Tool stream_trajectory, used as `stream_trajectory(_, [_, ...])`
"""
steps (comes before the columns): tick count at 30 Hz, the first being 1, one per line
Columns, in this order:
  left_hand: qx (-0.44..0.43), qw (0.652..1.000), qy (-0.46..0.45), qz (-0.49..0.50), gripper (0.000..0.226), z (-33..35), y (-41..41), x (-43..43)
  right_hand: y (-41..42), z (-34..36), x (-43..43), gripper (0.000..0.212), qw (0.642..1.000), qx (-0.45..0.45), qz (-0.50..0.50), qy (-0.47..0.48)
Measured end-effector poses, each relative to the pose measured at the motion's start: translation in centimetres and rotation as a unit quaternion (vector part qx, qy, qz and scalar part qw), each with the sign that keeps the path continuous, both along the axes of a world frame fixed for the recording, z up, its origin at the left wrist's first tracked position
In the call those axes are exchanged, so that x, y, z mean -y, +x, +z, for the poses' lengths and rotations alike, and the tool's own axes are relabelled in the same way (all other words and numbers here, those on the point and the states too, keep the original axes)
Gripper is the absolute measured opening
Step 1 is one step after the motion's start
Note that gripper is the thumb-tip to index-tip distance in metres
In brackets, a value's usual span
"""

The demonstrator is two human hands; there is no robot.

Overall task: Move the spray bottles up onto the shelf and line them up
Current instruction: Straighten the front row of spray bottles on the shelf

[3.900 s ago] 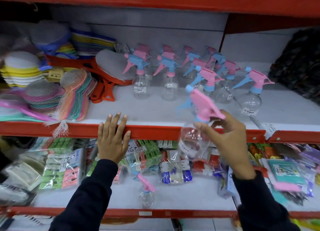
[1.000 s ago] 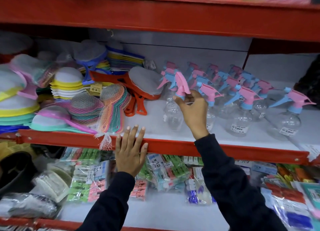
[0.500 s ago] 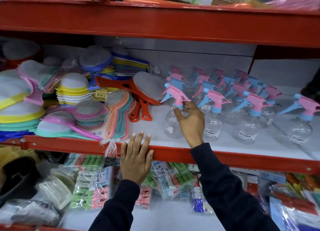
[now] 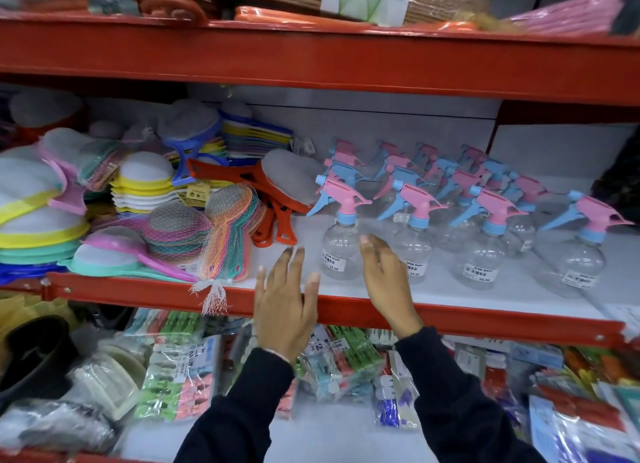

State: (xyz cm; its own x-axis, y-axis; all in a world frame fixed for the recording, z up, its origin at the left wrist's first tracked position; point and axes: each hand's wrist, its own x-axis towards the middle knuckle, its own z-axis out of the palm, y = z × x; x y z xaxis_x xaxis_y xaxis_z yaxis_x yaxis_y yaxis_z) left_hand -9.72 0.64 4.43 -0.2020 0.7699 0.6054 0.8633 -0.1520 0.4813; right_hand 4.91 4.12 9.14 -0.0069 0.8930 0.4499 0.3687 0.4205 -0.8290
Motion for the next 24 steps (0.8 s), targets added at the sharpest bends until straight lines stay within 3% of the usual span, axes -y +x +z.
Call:
stream_trajectory(3, [0.079, 0.99, -0.095, -0.075, 0.058, 2.9, 1.6, -1.9, 0.2, 0.3, 0.7, 0.049, 0.999, 0.017, 0.017, -0.038])
stream_trajectory(7, [0.173, 0.946, -0.229, -0.152, 0.063, 4.4, 1.9, -4.6, 0.3, 0.6, 0.7, 0.038, 0.997, 0.046, 0.009, -0.056])
stream_trajectory(12, [0.191, 0.945, -0.215, -0.153, 0.058, 4.0, 1.8, -4.5, 0.8, 0.9, 0.0, 0.052, 0.996, 0.054, 0.023, -0.061])
stream_trajectory(16, [0.193, 0.949, -0.209, -0.135, 0.054, 3.8, 2.0, -4.5, 1.3, 1.2, -0.3, 0.048, 0.995, 0.048, 0.03, -0.082])
stream_trajectory(20, [0.205, 0.965, -0.143, -0.084, 0.049, 4.0, 2.8, -3.7, 2.4, 0.9, -0.1, 0.035, 0.997, 0.016, 0.047, -0.062])
stream_trajectory(24, [0.223, 0.97, 0.068, -0.074, 0.038, 4.0, 6.2, -1.5, 5.4, -0.4, 0.8, 0.046, 0.994, -0.102, -0.004, 0.03])
